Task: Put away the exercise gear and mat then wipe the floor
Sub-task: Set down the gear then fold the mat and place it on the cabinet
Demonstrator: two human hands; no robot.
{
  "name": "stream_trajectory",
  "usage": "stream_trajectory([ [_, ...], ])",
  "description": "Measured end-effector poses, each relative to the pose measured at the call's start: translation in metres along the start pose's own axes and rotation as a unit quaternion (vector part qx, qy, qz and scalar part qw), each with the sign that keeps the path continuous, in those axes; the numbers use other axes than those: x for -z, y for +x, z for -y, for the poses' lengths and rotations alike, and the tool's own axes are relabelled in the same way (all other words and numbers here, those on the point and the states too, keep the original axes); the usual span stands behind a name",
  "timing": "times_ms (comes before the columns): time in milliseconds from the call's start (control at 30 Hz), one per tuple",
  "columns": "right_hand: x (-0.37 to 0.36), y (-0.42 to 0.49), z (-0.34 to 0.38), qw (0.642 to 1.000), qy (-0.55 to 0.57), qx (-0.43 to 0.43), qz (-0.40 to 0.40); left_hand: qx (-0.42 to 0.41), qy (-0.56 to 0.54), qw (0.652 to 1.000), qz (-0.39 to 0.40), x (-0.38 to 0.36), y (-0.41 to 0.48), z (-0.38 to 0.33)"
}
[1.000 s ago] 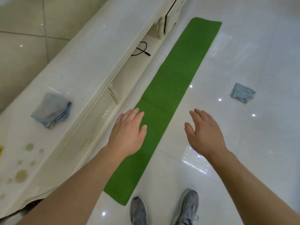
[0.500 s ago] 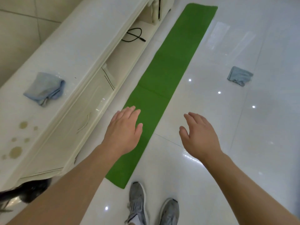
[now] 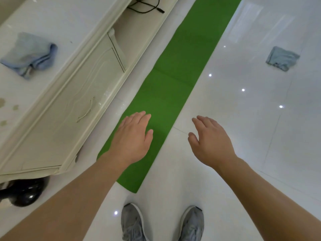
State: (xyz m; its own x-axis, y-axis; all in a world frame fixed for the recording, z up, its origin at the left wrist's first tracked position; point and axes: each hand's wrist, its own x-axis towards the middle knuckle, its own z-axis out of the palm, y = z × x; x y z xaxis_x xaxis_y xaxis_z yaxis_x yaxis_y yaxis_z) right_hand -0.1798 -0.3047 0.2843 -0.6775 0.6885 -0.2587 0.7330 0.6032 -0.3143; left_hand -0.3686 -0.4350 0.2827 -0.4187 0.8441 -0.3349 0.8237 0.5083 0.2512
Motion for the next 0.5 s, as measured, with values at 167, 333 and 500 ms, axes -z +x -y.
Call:
stream_trajectory([
  [167, -0.075, 0.022, 0.015, 1.0, -0.004, 0.022, 0.014, -0.01, 0.009, 1.0, -0.007, -0.052, 0.021, 0.056],
  [333, -0.137, 0.05, 0.012, 0.999, -0.015, 0.022, 0.031, -0.035, 0.047, 0.998, -0.029, -0.098, 0.05, 0.11],
  [500, -0.198, 0.084, 0.0, 0.998, -0.036, 0.037, 0.043, -0.076, 0.112, 0.991, -0.024, -0.15, 0.083, 0.153],
])
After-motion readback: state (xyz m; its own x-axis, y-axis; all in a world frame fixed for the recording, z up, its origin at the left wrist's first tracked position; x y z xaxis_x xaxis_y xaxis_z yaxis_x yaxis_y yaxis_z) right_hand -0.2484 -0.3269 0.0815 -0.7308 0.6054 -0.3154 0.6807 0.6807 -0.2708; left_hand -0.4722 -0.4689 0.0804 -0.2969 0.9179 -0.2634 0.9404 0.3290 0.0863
